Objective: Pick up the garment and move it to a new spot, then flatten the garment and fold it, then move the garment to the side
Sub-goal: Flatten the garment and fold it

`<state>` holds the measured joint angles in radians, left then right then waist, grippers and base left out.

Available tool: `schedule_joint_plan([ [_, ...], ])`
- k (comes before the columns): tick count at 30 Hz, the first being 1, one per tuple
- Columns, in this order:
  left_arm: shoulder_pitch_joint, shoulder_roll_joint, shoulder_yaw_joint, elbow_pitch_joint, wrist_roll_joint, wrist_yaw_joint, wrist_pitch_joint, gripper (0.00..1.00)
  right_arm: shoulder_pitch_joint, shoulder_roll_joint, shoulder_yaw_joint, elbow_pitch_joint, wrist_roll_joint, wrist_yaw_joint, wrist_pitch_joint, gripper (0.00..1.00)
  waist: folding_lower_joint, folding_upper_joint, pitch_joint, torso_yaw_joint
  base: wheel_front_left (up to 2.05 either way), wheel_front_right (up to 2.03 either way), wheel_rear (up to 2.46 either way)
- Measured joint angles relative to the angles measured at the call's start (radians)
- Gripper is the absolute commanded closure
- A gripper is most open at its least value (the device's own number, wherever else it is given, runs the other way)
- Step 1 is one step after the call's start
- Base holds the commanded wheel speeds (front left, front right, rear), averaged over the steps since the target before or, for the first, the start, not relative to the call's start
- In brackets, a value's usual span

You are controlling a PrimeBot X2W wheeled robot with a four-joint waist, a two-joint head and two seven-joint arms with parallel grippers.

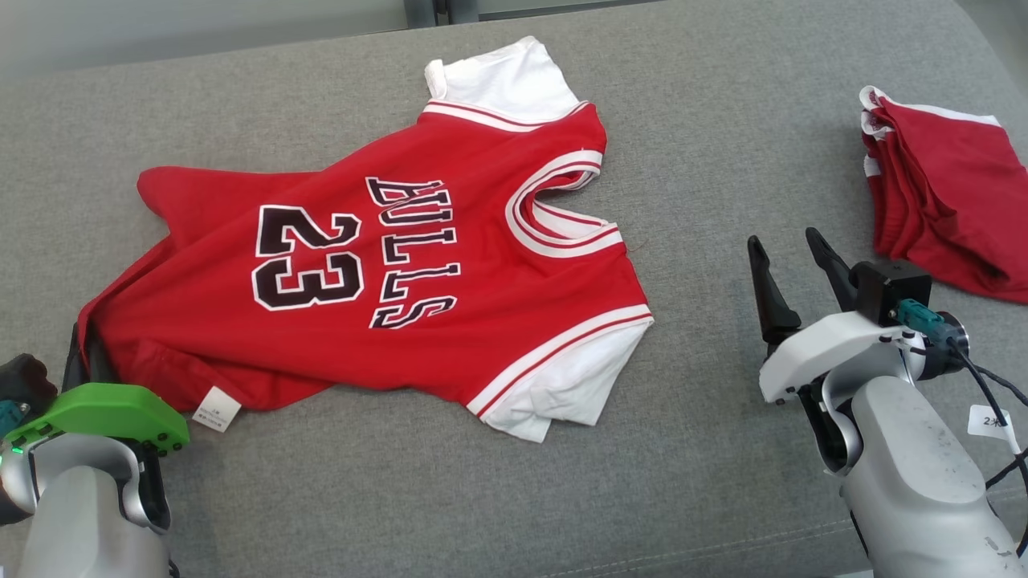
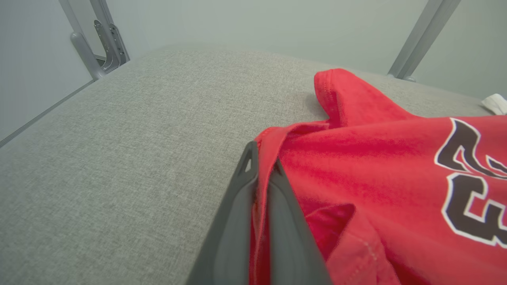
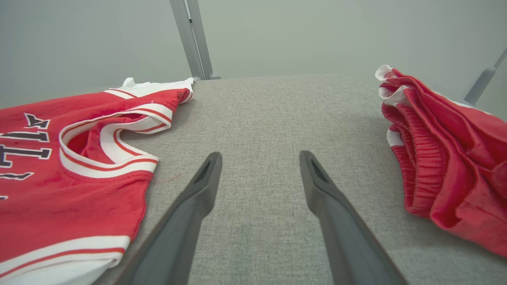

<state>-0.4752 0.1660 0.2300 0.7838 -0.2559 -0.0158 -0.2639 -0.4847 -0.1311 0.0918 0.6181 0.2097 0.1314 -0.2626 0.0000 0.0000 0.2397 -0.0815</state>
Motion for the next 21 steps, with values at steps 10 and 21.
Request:
schedule_joint_plan([
  [10, 0.062, -0.085, 0.027, -0.112, 0.058, 0.002, 0.0, 0.0, 0.008, -0.012, 0.03, 0.019, 0.01, 0.0, 0.0, 0.0, 0.0, 0.0, -0.026, 0.048, 0.0, 0.0, 0.0],
  [21, 0.106, -0.118, -0.156, -0.277, -0.049, -0.045, 0.0, 0.0, -0.128, -0.055, 0.037, 0.102, 0.012, 0.0, 0.0, 0.0, 0.0, 0.0, -0.014, 0.189, 0.0, 0.0, 0.0],
])
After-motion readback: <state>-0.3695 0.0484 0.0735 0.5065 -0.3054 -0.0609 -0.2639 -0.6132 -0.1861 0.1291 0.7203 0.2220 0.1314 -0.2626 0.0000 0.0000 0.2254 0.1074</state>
